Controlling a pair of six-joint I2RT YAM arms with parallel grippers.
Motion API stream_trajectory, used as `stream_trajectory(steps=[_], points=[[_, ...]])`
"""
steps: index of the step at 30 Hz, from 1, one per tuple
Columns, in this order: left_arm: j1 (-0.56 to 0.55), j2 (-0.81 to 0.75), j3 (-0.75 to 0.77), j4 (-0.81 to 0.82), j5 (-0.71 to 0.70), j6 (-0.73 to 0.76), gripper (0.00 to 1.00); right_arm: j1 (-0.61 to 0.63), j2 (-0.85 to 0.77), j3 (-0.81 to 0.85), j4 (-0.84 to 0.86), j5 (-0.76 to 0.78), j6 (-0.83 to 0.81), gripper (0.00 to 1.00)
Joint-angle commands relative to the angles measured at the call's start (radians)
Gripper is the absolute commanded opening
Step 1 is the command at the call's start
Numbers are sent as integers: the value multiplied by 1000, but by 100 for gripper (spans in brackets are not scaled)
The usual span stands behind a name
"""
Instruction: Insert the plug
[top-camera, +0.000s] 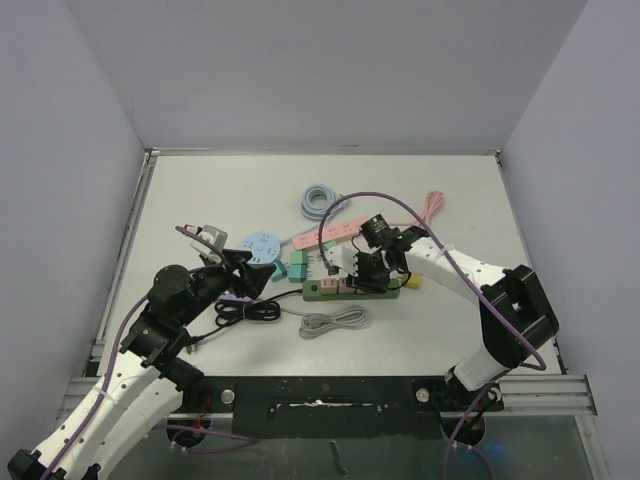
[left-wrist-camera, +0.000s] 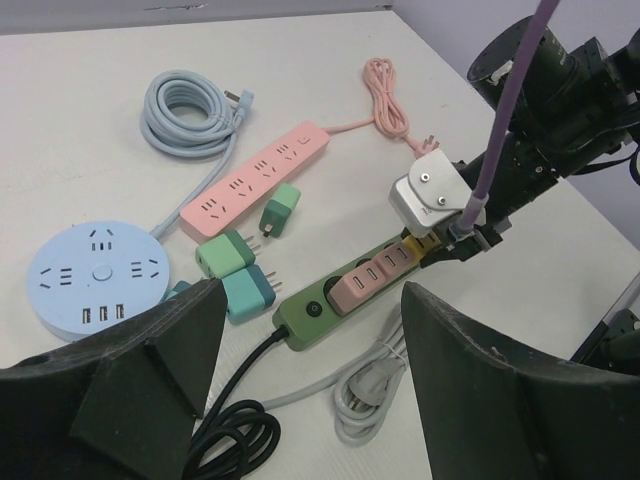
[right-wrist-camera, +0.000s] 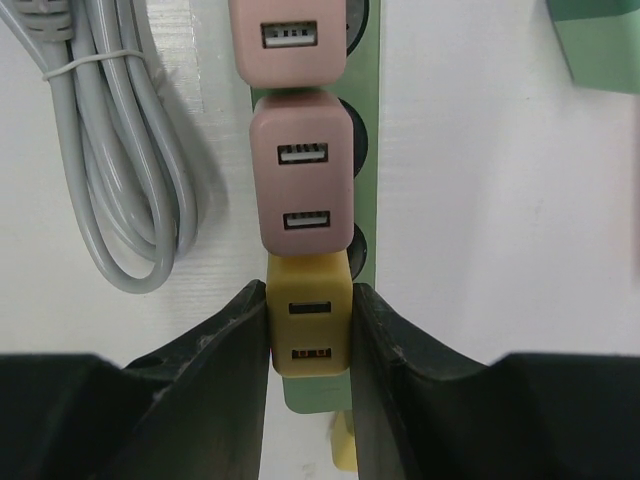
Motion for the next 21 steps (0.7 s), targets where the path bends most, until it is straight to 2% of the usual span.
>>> stream_trajectory(steps=[1, 5, 8, 14, 21], points=[[6, -8, 8, 55, -14, 15, 69, -32, 153, 9, 26, 117, 42, 7], [6, -4, 14, 50, -20, 16, 69, -32, 118, 75, -14, 77, 77, 28], [6, -7, 18, 38, -28, 16, 69, -26, 77, 88, -28, 53, 79, 37], [6, 0, 12, 44, -49, 13, 69, -23, 15, 98, -22, 34, 109, 43], [6, 23, 19, 32, -59, 15, 69, -8, 30, 115, -41, 17, 115, 49]])
